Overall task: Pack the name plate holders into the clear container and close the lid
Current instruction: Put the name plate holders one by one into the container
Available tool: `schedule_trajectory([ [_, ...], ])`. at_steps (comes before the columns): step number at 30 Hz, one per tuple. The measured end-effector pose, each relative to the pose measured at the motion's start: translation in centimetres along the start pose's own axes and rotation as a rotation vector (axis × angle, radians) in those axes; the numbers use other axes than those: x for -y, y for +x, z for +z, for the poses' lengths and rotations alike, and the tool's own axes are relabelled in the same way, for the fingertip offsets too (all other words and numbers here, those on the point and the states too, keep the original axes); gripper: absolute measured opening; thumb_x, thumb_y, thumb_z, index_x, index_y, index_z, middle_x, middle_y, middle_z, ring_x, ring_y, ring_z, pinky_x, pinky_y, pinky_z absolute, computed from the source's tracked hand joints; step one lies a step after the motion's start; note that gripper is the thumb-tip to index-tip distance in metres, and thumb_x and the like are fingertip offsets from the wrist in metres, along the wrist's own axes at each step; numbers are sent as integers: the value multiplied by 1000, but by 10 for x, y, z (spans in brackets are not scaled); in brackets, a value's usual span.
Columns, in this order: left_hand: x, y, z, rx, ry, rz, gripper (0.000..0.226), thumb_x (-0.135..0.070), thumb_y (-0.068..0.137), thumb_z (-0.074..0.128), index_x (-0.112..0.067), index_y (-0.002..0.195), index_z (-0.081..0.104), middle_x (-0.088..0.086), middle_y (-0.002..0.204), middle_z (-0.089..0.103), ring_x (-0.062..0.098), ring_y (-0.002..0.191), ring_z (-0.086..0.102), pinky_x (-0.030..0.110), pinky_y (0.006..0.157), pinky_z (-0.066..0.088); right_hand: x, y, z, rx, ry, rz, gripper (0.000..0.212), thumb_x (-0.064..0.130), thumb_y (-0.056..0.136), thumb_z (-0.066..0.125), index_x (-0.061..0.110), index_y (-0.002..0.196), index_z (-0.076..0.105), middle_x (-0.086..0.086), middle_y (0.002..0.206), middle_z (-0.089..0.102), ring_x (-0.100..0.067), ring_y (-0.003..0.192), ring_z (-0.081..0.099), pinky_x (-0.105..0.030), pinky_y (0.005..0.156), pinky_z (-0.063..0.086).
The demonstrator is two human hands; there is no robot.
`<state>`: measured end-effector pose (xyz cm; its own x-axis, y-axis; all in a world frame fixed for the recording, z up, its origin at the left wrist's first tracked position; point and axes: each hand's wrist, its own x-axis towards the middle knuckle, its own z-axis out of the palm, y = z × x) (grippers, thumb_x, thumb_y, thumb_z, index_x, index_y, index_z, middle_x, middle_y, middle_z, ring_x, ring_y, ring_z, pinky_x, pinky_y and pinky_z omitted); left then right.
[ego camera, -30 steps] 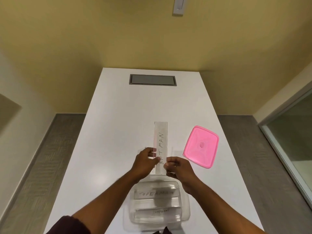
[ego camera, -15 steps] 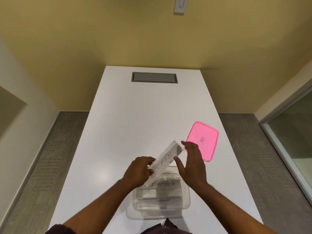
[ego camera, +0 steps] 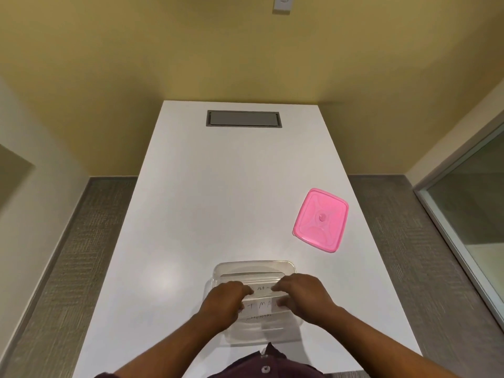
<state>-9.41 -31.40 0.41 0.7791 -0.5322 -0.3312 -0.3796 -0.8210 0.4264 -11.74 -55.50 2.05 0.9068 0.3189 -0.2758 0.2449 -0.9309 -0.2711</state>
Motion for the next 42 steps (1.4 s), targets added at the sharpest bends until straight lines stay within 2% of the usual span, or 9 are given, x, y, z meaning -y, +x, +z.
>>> schedule_trajectory([
  [6,-1,3,20,28,-12,-89,42,-14,88,68,-25,128,59,1,132,64,22,118,60,31,96,48,6,-1,22,117,-36,45,44,39,91,67,29,134,65,6,141,64,-21,128,60,-36,101,47],
  [14,1,6,32,37,-15,-158,35,-14,84,71,-24,116,62,1,125,66,22,108,64,31,90,54,8,6,39,185,-75,78,42,31,93,66,29,135,64,-5,136,66,-32,121,62,-40,98,49],
  [21,9,8,36,56,-24,-176,31,-17,81,74,-24,109,61,-1,121,66,20,104,64,29,85,52,9,10,51,184,-79,77,39,26,93,68,27,132,67,-7,133,68,-32,118,64,-42,98,51],
  [30,11,9,37,60,8,-125,34,-21,84,71,-24,116,59,-2,124,62,22,112,60,29,88,47,11,10,54,157,-70,77,42,19,92,67,24,133,64,-5,133,67,-31,117,64,-42,99,52],
  [34,11,10,30,33,-9,-86,39,-39,84,69,-26,118,58,-5,122,63,19,112,59,31,90,47,8,9,49,73,50,94,44,36,91,68,26,134,63,2,133,67,-24,119,63,-38,99,50],
  [36,8,13,24,-40,-42,-48,36,-46,86,63,-26,116,60,-7,116,65,16,107,60,29,88,47,4,9,44,-14,146,106,38,44,92,64,29,127,67,7,124,71,-17,112,66,-33,95,51],
  [39,-4,22,9,-194,-125,-25,24,-49,86,57,-29,97,66,-13,97,70,7,90,62,24,78,48,0,9,29,-149,299,138,23,46,91,62,31,103,75,13,98,76,-5,87,67,-27,80,53],
  [42,-19,40,-6,-295,-151,-69,22,-47,85,55,-28,79,64,-15,77,68,4,74,61,27,69,52,-9,12,10,-259,410,232,15,41,90,67,29,91,77,16,85,76,-1,75,66,-19,73,51],
])
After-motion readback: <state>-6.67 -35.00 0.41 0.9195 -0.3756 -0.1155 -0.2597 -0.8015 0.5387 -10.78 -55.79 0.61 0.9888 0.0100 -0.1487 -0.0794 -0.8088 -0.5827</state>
